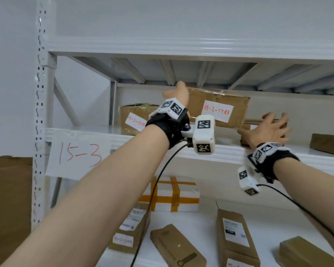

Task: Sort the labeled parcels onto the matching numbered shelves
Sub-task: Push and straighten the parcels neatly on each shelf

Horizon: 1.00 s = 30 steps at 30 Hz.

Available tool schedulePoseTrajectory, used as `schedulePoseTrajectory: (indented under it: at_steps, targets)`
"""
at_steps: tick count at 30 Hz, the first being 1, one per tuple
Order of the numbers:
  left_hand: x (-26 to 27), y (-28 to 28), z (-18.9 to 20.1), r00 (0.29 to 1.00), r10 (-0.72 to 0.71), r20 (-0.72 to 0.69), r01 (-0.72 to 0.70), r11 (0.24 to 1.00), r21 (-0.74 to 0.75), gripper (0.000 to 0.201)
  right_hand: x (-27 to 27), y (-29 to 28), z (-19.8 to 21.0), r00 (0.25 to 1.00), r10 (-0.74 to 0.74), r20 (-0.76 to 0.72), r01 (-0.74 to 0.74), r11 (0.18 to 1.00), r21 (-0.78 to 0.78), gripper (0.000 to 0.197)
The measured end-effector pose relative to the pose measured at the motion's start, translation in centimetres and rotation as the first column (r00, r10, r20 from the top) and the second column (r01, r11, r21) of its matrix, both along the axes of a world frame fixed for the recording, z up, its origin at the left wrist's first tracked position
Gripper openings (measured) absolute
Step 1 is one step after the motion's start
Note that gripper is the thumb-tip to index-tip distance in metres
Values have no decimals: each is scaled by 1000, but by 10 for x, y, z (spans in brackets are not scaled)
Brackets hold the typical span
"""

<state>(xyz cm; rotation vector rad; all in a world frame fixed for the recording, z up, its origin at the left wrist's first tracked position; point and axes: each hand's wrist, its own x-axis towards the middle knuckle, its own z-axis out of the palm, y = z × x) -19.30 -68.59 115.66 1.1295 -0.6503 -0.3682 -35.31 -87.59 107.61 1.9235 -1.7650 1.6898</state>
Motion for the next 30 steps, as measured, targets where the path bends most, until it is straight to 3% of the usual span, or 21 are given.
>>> schedulePoseTrajectory:
  at_steps: [6, 9, 12, 16, 20, 23, 25, 26, 29, 30]
  targets:
    - [-6, -31, -20, 998, 32, -46, -27, 994, 106, 68, -38, -11, -7, 1000, -9, 18, 9, 999, -44, 79]
    - [-5, -28, -27, 999, 49, 24, -53, 977, 209, 64, -38, -10, -8, 999, 21, 33, -19, 998, -64, 77]
    - [5, -28, -37, 993, 58, 101, -87, 946, 313, 75, -41, -6, -8, 998, 59, 36, -56, 996, -68, 75]
    - [30, -57, -49, 983, -32, 180, -8, 977, 214, 72, -47, -1, -9, 996, 88, 20, -86, 993, -75, 75]
    - [61, -112, -55, 996, -4, 88, -13, 982, 188, 129, -50, -1, -12, 994, 105, 10, -103, 990, -100, 73]
    - [89, -157, -60, 989, 66, 133, -90, 978, 186, 136, -51, -2, -16, 993, 120, 20, -117, 988, -102, 81]
    - [73, -138, -61, 980, 106, 167, -139, 970, 200, 146, -52, -4, -21, 992, 122, 36, -118, 988, -98, 101]
    - [55, -120, -59, 979, 89, 184, -127, 970, 206, 140, -54, -6, -24, 993, 112, 45, -108, 990, -90, 112]
    - [13, -78, -55, 939, 118, 322, -186, 964, 189, 84, -57, -6, -26, 991, 113, 65, -110, 993, -51, 129]
    - [10, -74, -54, 923, 125, 364, -201, 963, 181, 78, -58, -6, -25, 990, 122, 68, -119, 992, -45, 132]
